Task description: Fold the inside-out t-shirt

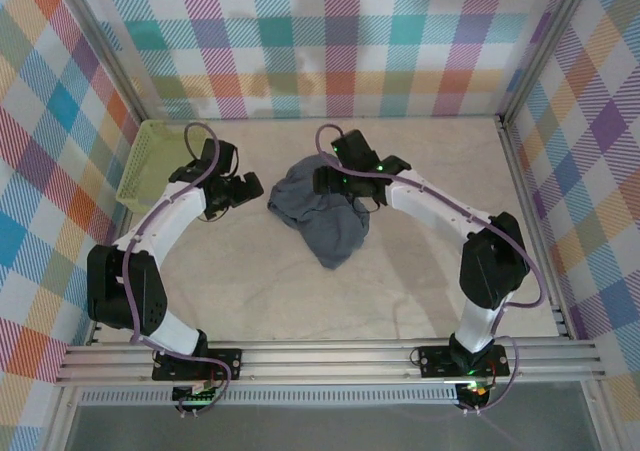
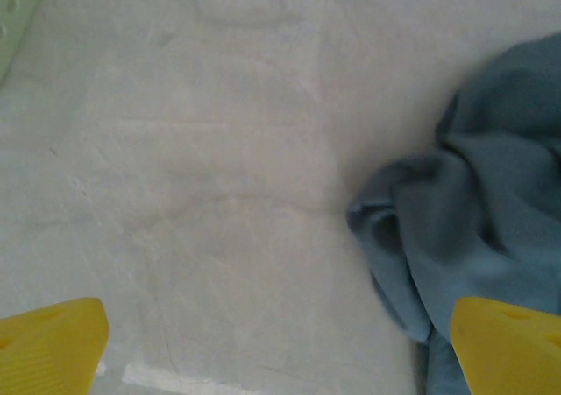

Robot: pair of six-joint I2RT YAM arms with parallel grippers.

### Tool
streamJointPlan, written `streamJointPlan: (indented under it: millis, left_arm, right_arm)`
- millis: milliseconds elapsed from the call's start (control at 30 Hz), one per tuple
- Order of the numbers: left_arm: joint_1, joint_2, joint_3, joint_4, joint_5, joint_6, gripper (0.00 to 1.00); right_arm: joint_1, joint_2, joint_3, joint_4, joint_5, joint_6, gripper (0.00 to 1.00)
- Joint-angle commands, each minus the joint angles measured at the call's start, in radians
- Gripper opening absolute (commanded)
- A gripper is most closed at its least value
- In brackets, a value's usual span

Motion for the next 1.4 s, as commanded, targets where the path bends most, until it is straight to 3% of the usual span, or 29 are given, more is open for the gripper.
streamJointPlan:
  millis: [0,200,433,667,800,900,967,1133,1200,1367]
  left_arm:
    - [-0.102,-0.051,-0.036,0.015,0.004,-0.004,1.0]
    - [-0.341,0.008,-0.012,0.025,-0.1,-0.063,1.0]
    - [-0.555,0.279,0.232,-0.007,-0.201,-0.094,0.97]
    - [-0.599,0.584,0.566,-0.15,-0.337,-0.114,0.91]
    - [-0.6,0.649,0.645,-0.174,-0.364,-0.101,0.75]
    - [-0.599,0.639,0.633,-0.166,-0.376,-0.079,0.57]
    - [-0.6,0.609,0.598,-0.146,-0.384,-0.059,0.39]
    - [-0.6,0.449,0.45,-0.078,-0.384,-0.03,0.08]
    - [-0.599,0.356,0.374,-0.052,-0.379,-0.028,0.0]
    - [-0.602,0.095,0.142,-0.024,-0.398,-0.04,0.0]
  right_arm:
    - [-0.032,-0.109,-0.075,-0.043,0.062,-0.027,0.88]
    - [-0.137,-0.179,-0.241,0.0,-0.018,0.042,0.85]
    - [-0.226,-0.231,-0.343,0.022,0.001,0.14,0.82]
    - [-0.266,-0.325,-0.454,0.057,0.002,0.125,0.82]
    - [-0.266,-0.374,-0.495,0.063,-0.004,0.106,0.82]
    - [-0.266,-0.404,-0.515,0.062,-0.019,0.098,0.81]
    - [-0.266,-0.417,-0.521,0.052,-0.033,0.093,0.8]
    - [-0.267,-0.431,-0.508,0.029,-0.034,0.064,0.8]
    - [-0.266,-0.419,-0.494,0.024,-0.035,0.049,0.8]
    - [-0.266,-0.34,-0.444,0.036,-0.06,0.033,0.79]
